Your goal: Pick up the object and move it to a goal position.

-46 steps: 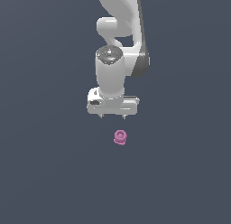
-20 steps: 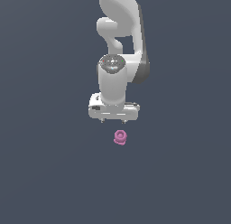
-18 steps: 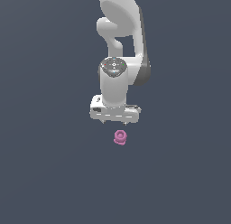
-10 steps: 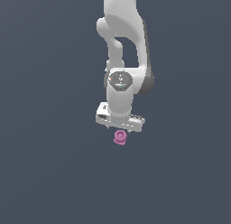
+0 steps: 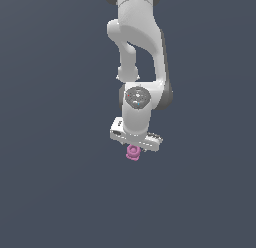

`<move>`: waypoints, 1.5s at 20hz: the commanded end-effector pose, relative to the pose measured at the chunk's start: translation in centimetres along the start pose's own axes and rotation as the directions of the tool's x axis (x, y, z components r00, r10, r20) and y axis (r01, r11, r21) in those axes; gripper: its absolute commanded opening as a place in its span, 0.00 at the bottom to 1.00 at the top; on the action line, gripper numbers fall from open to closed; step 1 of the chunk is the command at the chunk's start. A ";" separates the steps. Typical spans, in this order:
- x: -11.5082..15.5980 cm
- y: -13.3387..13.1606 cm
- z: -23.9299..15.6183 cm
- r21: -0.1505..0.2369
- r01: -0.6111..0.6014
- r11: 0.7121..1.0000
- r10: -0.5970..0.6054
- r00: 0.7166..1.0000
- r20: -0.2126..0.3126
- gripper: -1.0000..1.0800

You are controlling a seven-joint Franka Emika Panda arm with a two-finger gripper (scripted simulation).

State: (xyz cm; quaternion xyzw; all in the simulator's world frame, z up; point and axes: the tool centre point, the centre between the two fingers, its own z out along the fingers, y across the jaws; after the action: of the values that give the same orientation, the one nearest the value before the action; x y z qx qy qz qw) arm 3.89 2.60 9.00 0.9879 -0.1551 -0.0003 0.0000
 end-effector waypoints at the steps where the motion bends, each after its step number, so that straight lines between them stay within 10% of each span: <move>1: 0.0 0.0 0.0 0.000 0.000 1.000 0.000 1.000 0.000 0.96; 18: 0.0 0.0 5.1 0.000 -0.005 1.000 0.005 1.000 -0.001 0.96; 19: 0.0 0.0 5.1 0.000 -0.005 1.000 0.005 1.000 -0.001 0.00; 30: 0.0 0.0 5.0 0.000 -0.005 1.000 0.005 1.000 -0.001 0.00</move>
State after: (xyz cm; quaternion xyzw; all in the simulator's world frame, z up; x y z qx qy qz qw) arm 3.92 2.63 3.97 0.9876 -0.1573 -0.0001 0.0000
